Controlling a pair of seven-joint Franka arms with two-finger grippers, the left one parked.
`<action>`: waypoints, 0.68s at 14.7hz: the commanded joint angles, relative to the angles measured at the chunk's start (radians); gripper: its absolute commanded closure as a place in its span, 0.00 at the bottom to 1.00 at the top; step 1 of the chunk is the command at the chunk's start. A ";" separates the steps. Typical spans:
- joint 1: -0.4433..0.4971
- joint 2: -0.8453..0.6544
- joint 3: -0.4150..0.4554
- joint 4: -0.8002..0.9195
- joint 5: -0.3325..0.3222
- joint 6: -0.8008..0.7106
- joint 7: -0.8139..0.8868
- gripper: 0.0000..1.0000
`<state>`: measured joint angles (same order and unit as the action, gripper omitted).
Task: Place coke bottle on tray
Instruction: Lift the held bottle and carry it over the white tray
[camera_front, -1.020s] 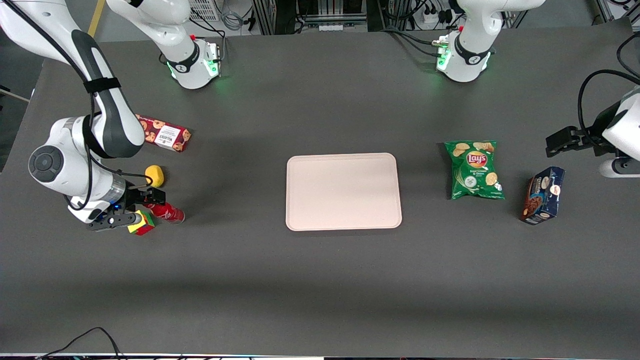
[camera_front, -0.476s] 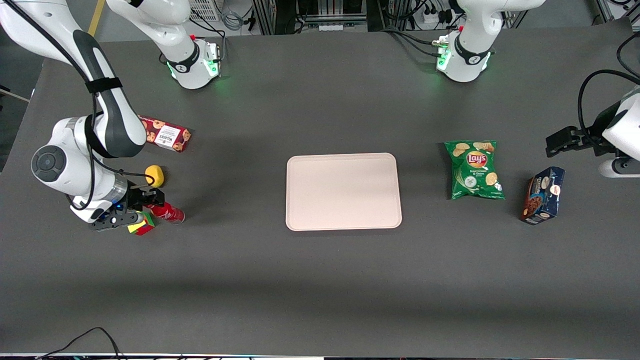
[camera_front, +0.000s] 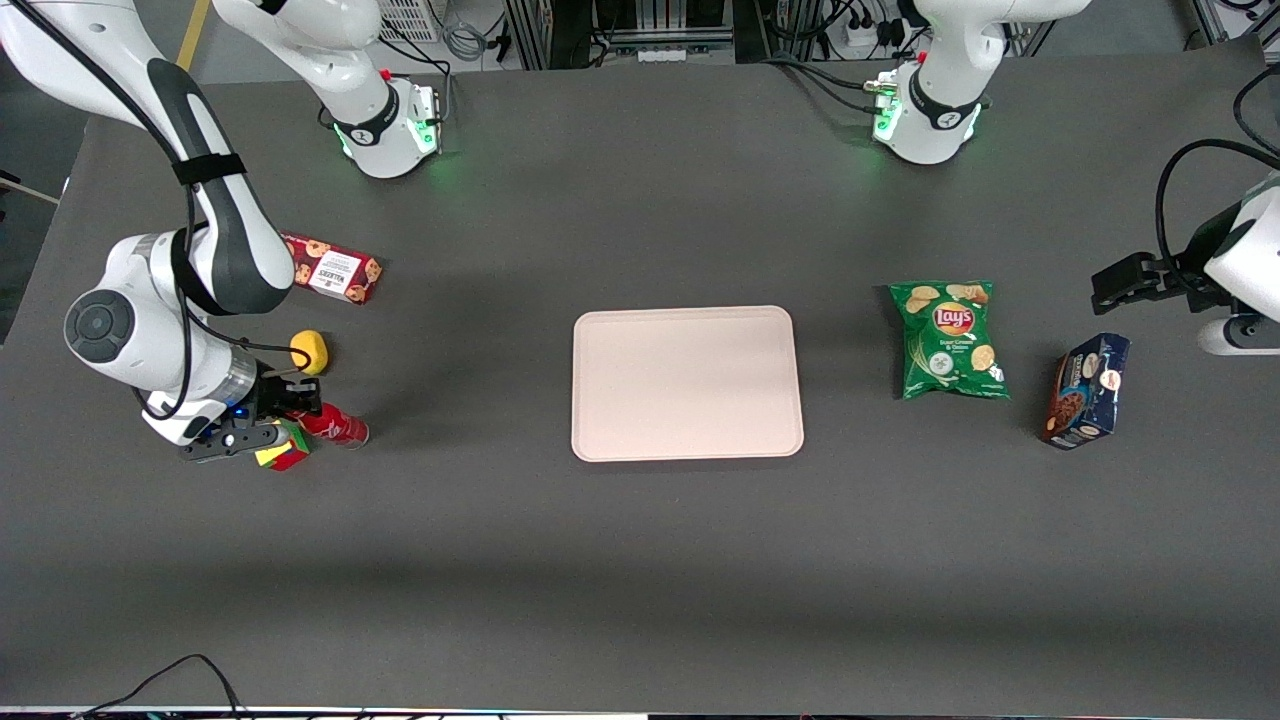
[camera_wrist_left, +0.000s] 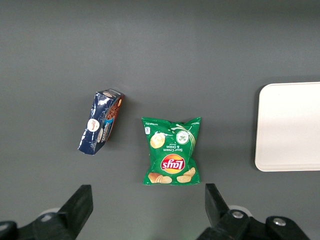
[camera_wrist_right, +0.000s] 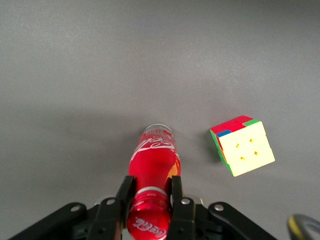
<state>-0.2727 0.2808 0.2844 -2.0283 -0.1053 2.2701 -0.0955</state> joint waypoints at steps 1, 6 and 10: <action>0.004 -0.025 -0.001 -0.013 -0.013 0.006 -0.006 1.00; 0.007 -0.086 0.005 0.040 -0.013 -0.110 -0.003 1.00; 0.010 -0.139 0.027 0.158 0.001 -0.311 0.000 1.00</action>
<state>-0.2703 0.1986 0.2964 -1.9470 -0.1053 2.0935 -0.0955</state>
